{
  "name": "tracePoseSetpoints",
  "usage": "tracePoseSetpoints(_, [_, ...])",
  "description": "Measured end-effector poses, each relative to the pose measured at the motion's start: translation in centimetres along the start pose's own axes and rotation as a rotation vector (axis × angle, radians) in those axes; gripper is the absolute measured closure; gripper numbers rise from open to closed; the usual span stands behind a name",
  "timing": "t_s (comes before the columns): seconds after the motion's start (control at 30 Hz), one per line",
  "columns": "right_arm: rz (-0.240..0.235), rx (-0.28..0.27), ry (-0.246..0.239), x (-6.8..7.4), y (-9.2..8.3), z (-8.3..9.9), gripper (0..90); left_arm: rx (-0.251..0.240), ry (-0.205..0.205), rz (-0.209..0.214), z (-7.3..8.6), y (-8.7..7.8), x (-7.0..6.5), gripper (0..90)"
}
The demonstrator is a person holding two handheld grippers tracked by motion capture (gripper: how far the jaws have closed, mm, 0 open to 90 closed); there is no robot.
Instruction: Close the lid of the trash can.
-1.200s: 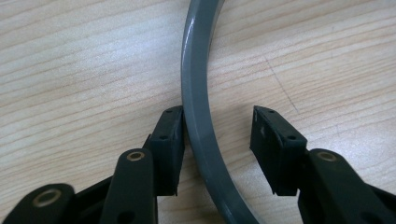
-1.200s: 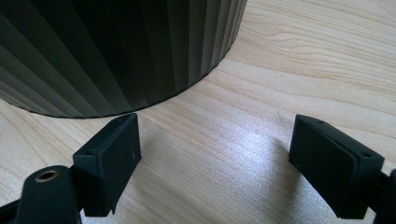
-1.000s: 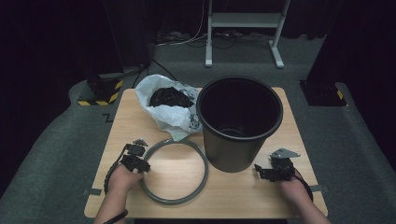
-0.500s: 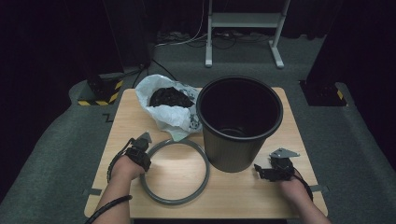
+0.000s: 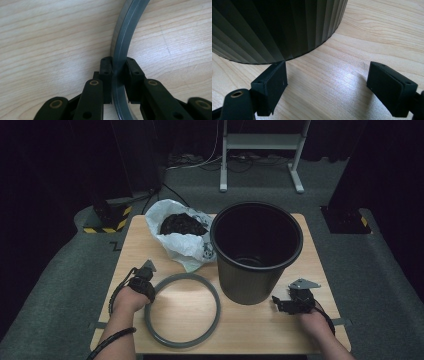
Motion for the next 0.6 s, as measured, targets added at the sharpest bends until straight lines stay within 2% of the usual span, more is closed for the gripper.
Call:
tracePoseSetpoints(0.03, [0.000,0.000,0.000,0.0,0.0,0.0,16.4,-0.004,-0.009,0.014,0.1,-0.2,0.2,77.4])
tracePoseSetpoints(0.13, [0.001,0.000,-0.001,0.0,0.0,0.0,16.4,-0.013,-0.006,0.016,0.2,-0.9,0.9,77.2])
tracePoseSetpoints(0.17, [0.001,0.000,-0.001,0.0,0.0,0.0,16.4,-0.021,-0.028,0.029,0.3,-1.1,1.0,77.2])
tracePoseSetpoints(0.3, [0.001,0.000,-0.001,0.0,0.0,0.0,16.4,-0.029,-0.023,0.036,0.6,-2.1,1.8,77.2])
tracePoseSetpoints(0.37, [0.001,0.001,0.003,0.1,0.0,0.0,16.5,-0.042,-0.045,0.045,0.7,-2.5,2.0,77.2])
tracePoseSetpoints(0.6, [0.001,0.001,0.005,0.1,0.0,0.0,16.4,-0.061,-0.062,0.077,1.1,-3.4,3.1,76.7])
Point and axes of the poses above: each handheld gripper's, and its own axes: y roughly forward along the jaws, z roughly out of its underside, x roughly to its left, the point moved 5 cm from there along y, roughly forward along the jaws, and after that the axes turned 10 degrees about -y, right-handed, at the moved point
